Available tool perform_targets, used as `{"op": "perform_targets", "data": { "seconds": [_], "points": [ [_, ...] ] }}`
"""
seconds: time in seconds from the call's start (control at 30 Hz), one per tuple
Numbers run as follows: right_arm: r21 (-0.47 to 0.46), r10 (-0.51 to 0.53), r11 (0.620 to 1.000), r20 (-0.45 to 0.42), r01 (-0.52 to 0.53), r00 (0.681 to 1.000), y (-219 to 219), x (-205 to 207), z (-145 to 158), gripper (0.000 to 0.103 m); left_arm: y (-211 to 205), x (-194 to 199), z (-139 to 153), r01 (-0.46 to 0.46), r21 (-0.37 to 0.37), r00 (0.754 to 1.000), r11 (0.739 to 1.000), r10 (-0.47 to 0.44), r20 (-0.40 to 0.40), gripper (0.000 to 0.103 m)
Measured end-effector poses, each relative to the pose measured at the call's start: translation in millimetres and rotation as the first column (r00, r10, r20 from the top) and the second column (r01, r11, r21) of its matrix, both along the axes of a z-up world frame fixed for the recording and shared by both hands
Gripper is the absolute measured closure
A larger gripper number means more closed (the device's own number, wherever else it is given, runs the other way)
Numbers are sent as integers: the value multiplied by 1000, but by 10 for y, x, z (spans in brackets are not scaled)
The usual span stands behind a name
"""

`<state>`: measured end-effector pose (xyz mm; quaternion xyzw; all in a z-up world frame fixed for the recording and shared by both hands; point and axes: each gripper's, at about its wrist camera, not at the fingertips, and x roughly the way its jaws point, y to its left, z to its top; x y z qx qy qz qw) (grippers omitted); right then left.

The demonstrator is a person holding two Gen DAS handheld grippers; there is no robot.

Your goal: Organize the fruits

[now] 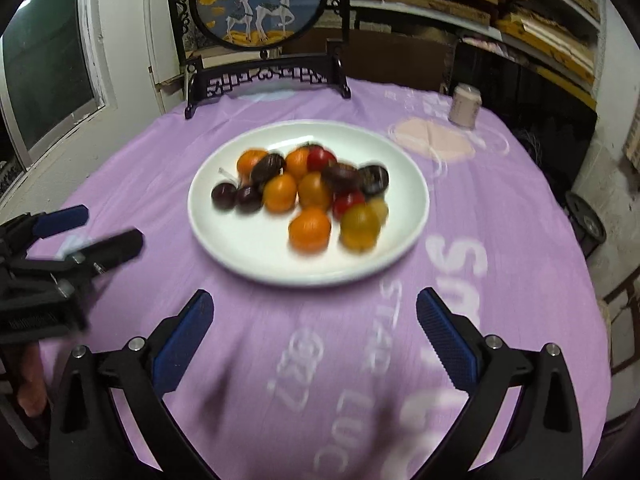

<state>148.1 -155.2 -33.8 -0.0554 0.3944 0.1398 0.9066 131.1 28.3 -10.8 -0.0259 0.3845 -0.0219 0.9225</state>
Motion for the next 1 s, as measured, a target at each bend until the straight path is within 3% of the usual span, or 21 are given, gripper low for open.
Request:
{"op": "perform_targets", "data": {
  "seconds": [0.1, 0.33, 1.0],
  "points": [
    [-3, -28, 1000, -19, 28, 999, -69, -102, -29, 2, 104, -131, 45, -20, -48, 1000, 999, 20, -8, 4],
    [56, -73, 996, -51, 76, 996, -216, -152, 31, 2, -6, -224, 7, 17, -31, 999, 999, -18, -33, 4],
    [41, -44, 998, -38, 45, 998, -97, -238, 51, 2, -20, -308, 82, 26, -14, 1000, 1000, -26, 11, 4]
  ]
}}
